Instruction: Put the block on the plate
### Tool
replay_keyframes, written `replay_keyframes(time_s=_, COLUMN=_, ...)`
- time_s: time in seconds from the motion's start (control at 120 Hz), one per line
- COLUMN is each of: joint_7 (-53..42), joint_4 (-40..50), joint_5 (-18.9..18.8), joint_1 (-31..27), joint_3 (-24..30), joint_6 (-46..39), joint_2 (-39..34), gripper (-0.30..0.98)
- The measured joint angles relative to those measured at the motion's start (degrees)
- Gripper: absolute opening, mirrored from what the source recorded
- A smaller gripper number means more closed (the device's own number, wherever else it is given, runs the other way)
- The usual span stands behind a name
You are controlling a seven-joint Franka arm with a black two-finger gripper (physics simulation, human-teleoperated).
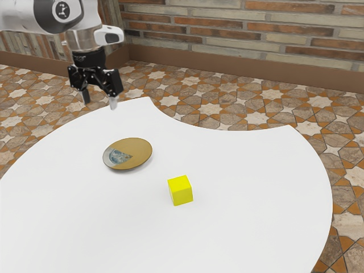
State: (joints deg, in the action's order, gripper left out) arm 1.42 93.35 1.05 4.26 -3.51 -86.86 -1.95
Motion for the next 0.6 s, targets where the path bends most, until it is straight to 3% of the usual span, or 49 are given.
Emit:
replay_keyframes(time_s=0.292, joint_7=-1.01, joint_4=-1.76, joint_5=0.02, joint_1=-1.79, joint_3=0.88, joint_6=-2.37, joint_2=4.11, gripper=0.69)
replay_keyframes(time_s=0.6, joint_7=-16.31, joint_4=-1.98, joint_5=0.08, joint_1=1.98, joint_3=2.05, joint_6=-12.19, joint_2=15.76, gripper=0.69)
